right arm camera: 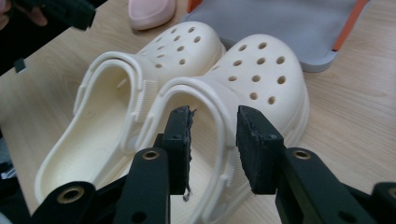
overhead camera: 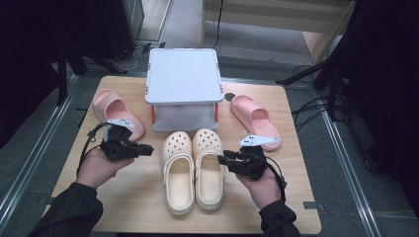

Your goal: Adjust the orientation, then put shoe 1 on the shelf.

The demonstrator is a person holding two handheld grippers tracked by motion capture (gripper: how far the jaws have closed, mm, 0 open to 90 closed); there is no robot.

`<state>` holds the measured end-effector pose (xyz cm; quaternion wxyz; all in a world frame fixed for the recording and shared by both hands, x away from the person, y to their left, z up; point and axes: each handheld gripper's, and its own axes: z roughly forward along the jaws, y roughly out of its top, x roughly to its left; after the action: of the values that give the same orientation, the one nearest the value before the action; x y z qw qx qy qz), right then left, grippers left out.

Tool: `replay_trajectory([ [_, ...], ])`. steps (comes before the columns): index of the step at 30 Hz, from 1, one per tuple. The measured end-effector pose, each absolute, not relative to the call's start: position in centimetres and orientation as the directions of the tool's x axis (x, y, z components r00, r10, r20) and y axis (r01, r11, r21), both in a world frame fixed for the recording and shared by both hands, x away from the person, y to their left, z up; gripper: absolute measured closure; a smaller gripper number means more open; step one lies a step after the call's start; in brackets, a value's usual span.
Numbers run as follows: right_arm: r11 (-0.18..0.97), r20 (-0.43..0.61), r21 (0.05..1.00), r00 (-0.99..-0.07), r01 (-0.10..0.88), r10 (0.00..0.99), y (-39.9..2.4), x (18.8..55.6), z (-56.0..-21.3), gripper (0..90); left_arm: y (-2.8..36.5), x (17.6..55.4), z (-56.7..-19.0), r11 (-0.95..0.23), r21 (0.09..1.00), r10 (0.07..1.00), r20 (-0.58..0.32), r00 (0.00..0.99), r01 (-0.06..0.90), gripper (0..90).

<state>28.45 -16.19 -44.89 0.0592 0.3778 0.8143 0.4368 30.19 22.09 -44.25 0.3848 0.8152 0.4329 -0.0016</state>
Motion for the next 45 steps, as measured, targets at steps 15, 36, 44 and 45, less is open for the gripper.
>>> replay_trajectory([
  [15, 0.388, 0.236, 0.735, -0.746, 0.556, 0.623, -14.2, 26.4, -45.6, 62.0, 21.6, 33.7, -40.5, -0.327, 0.657, 0.695, -0.320, 0.644, 0.679, 86.9],
  [36, 0.401, 0.251, 0.712, -0.743, 0.576, 0.620, -12.6, 26.0, -46.3, 56.2, 21.3, 39.8, -36.2, -0.271, 0.716, 0.741, -0.272, 0.614, 0.644, 88.6],
  [44, 0.381, 0.253, 0.710, -0.718, 0.593, 0.648, -11.4, 25.8, -46.8, 46.1, 21.6, 41.9, -36.6, -0.285, 0.699, 0.752, -0.261, 0.605, 0.656, 88.8],
  [45, 0.377, 0.252, 0.710, -0.713, 0.595, 0.654, -11.1, 25.8, -46.9, 44.7, 21.6, 42.1, -36.8, -0.289, 0.696, 0.752, -0.260, 0.606, 0.657, 88.7],
])
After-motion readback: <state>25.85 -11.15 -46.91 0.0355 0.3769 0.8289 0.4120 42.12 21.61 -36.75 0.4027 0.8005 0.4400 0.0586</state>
